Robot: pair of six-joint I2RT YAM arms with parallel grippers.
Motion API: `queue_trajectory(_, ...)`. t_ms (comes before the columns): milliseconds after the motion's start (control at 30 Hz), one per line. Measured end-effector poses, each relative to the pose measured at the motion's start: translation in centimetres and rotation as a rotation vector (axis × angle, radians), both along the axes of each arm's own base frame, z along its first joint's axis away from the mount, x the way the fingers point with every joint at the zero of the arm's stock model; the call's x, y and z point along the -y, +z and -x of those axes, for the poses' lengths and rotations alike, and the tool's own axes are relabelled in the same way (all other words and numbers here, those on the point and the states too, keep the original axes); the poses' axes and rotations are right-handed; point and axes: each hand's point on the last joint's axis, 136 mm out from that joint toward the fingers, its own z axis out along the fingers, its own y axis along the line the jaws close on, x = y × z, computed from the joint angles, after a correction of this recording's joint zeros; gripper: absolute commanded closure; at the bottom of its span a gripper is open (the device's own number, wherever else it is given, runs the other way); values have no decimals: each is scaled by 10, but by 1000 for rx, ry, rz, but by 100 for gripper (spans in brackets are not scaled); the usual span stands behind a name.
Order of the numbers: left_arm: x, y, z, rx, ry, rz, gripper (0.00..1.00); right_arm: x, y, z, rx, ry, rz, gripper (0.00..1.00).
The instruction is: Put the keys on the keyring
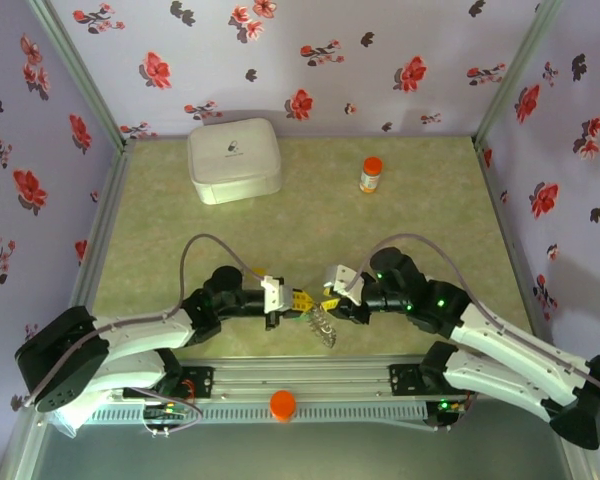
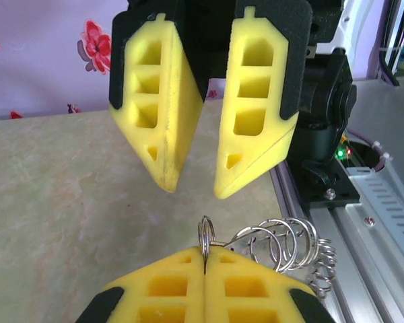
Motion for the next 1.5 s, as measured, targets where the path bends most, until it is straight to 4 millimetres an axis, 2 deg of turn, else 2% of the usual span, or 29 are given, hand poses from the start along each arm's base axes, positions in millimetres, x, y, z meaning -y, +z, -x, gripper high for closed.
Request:
queue_trajectory(167,0,-8,0,-64,8,25,100,-2,-8,2,-27,-2,-19,73)
queue_trajectory(500,2,4,0,-61,2,79,100,-7,-6,1,-38,-3,-49,75)
queue_trajectory(667,2,5,2,-64,-9,81,100,-12,-9,0,-53,4,-50,81)
queue_trajectory(867,2,4,2,-66,-7,78,100,-14,-10,3,-72,26,-52,100)
queue_trajectory(933,1,4,1,-66,-3,76,79,-15,-11,4,-83,27,-51,100)
queue_trajectory(967,1,4,1,-66,0,75,75,-15,-11,4,-85,28,-51,100)
queue_trajectory(1100,-1,11,2,-54,1,87,74,-12,-14,1,-89,12,-12,100)
queue_trajectory(1300,-6,12,4,-33,5,16,75,-12,-9,-1,-57,31,99,100)
queue_trajectory(1500,-8,5,5,-20,0,-66,76,-16,-14,1,-31,83,211,100)
